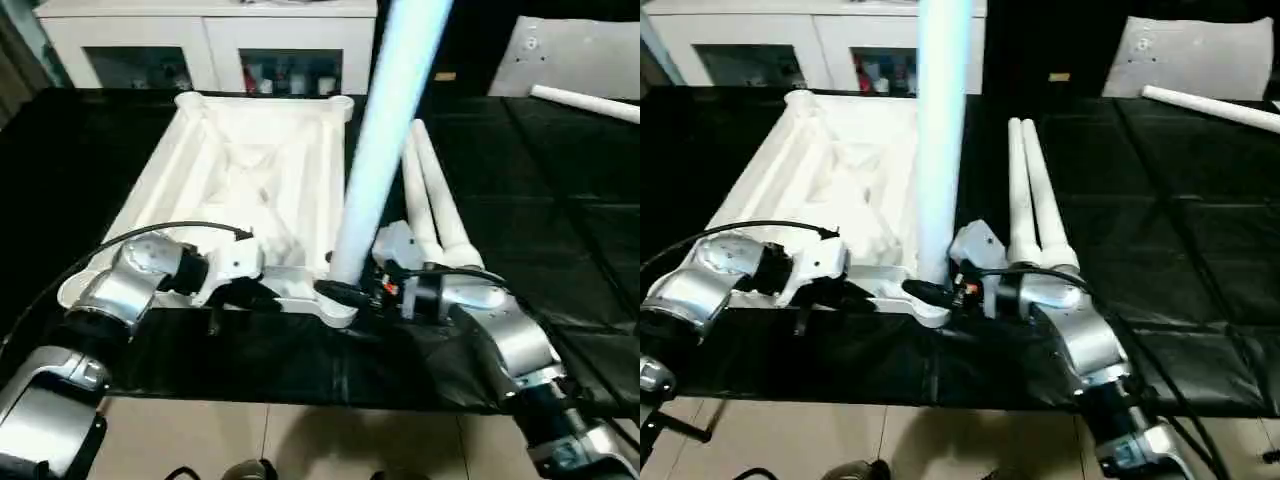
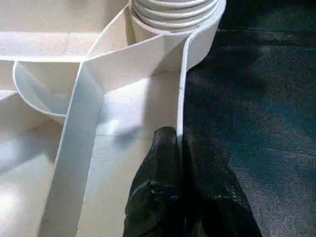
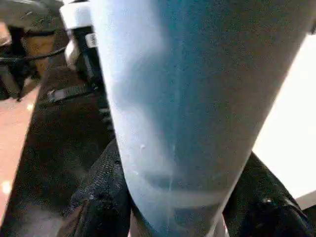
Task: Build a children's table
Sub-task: Rotate leg to tighten
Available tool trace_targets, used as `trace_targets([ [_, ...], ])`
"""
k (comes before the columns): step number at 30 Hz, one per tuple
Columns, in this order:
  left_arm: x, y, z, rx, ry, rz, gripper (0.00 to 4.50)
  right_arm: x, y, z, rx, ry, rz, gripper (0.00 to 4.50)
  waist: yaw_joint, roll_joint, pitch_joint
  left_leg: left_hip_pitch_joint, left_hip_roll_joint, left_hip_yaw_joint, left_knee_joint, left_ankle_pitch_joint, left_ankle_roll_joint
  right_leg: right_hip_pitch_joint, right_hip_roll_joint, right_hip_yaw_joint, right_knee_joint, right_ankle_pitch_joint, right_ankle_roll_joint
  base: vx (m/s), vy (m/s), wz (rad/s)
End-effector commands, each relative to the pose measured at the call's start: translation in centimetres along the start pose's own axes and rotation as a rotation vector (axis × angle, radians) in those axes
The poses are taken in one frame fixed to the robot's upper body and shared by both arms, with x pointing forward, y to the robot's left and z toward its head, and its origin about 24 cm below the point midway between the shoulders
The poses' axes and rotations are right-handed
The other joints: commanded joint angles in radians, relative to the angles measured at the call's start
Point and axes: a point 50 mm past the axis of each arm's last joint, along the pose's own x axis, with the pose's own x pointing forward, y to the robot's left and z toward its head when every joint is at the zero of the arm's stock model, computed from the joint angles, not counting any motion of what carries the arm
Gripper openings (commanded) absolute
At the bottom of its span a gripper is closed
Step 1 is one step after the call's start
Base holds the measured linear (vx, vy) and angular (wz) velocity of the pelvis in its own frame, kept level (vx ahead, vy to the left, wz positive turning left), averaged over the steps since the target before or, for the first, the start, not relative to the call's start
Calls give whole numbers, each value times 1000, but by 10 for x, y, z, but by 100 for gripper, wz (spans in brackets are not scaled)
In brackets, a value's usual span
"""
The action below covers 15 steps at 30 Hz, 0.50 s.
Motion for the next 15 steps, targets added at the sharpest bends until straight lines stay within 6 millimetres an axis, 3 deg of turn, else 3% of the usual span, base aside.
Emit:
trace_targets([
  [1, -15, 3, -2, -63, -17, 177, 0, 3, 17, -57, 158, 223, -12, 190, -2, 6, -24, -3, 59, -27, -80, -360, -25, 9, -82, 42, -88, -311, -195, 0, 0, 0],
  [3, -14, -10, -2, -99, -49, 197, 0, 6, 10, -54, 173, 198, -80, 190, -8, 3, -27, -1, 60, -25, -80, -362, -25, 8, -78, 42, -87, -306, -199, 0, 0, 0],
  [5, -9, -22, 1, -124, -67, 219, 0, 8, 5, -52, 183, 180, -123, 190, -17, 3, -31, -10, 59, -26, -80, -329, -20, 15, -74, 38, -79, -245, -210, 0, 0, 0],
  [6, -5, -29, 3, -147, -80, 234, 0, 9, 3, -51, 184, 172, -143, 190, -24, 6, -32, -3, 59, -21, -76, -320, -11, 7, -70, 39, -81, -212, -218, 0, 0, 0],
  [10, 11, -48, 14, -205, -111, 274, 0, 15, -3, -47, 190, 152, -193, 190, -33, 5, -34, -5, 57, -13, -63, -224, 27, 16, -64, 35, -76, -41, -266, 0, 0, 0],
  [11, 15, -51, 18, -218, -116, 285, 0, 17, -4, -46, 189, 148, -206, 190, -32, 5, -34, -3, 54, -10, -62, -223, 33, 14, -61, 36, -78, -46, -264, 0, 0, 0],
  [12, 22, -55, 26, -238, -135, 302, 0, 19, -6, -45, 193, 141, -223, 190, -33, -11, -34, -4, 54, -8, -61, -220, 38, 17, -61, 36, -78, -52, -266, 0, 0, 0],
  [13, 29, -58, 34, -256, -152, 325, 0, 22, -8, -43, 202, 131, -235, 190, -32, -15, -28, -6, 56, -10, -66, -239, 39, 16, -64, 35, -82, -112, -258, 0, 0, 0],
  [15, 33, -58, 40, -262, -160, 340, 0, 24, -8, -43, 205, 127, -237, 190, -25, -10, -27, 1, 57, -11, -65, -272, 31, 9, -66, 38, -90, -207, -239, 0, 0, 0],
])
